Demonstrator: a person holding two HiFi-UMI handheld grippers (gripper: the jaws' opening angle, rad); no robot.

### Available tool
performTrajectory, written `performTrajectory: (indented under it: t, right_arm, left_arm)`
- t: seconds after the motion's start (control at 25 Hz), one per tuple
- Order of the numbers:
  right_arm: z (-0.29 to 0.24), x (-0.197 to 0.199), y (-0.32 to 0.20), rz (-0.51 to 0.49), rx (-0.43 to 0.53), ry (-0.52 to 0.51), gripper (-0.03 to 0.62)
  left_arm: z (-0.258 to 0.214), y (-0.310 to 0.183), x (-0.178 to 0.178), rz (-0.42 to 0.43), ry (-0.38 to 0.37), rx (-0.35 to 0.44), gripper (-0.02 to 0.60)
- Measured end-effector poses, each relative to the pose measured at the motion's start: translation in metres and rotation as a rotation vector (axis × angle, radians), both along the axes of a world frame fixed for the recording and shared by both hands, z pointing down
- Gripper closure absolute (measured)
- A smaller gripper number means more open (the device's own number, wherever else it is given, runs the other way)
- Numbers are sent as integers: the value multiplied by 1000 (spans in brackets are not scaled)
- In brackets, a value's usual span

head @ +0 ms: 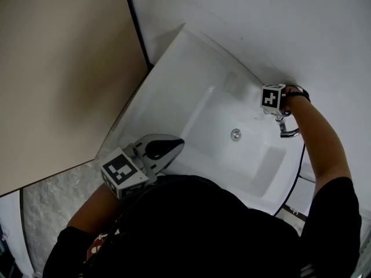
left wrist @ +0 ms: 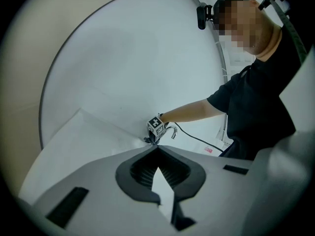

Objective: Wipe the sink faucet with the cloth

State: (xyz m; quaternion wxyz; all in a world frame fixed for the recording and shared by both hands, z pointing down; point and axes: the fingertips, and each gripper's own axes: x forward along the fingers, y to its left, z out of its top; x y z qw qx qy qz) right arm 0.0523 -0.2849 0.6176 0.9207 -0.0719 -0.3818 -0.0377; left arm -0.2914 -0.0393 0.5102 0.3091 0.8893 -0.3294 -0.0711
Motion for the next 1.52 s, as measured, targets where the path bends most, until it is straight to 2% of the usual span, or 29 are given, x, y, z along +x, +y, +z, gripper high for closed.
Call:
performTrajectory:
  t: [0.16,0.28,0.44,0.6,0.68,0.76,0.8,0.96,1.08,1.16,1.28,1.4,1.52]
  right_arm:
    - [18,0,12,-4,-42,25,470]
    - [37,11,17,-87,-62,73,465]
    - [56,13,18,-170,-39,112,464]
    - [70,16,19,-201,-24,138,459]
    - [68,12,20,-195,-18,119,459]
    - [58,-9,23,-146,12,7,462]
    - [48,-29,26,-100,38,-98,462]
    - [-41,-127,42,92,163,-659,462]
    - [-139,-144,48,225,318,-1024,462]
    - [-201,-119,48,352,461,-1239,462]
    - [-266,-46,51,557,687,-1480,462]
    - [-264,39,55,756,862,-1556,462]
    - [-214,100,51,941,876,-1538,462]
  left_arm:
    - [6,-4,-3,-10,-3,6,591]
    - [1,-9,0,-4,-29,-23,591]
    - [4,-9,-3,-2,-44,-20,591]
    - [7,-8,-6,5,-39,-5,591]
    - [3,-5,-5,6,-42,1,591]
    - [-3,-3,-4,12,-39,8,591]
    - [-5,-4,-4,18,-35,10,591]
    - [-12,-11,7,49,-32,13,591]
    - [-23,-16,25,80,-45,20,591]
    - [-31,-22,38,104,-65,21,591]
    - [-41,-26,65,122,-76,9,591]
    - [-46,-35,89,147,-93,8,591]
    - [-50,-44,117,154,-102,-9,591]
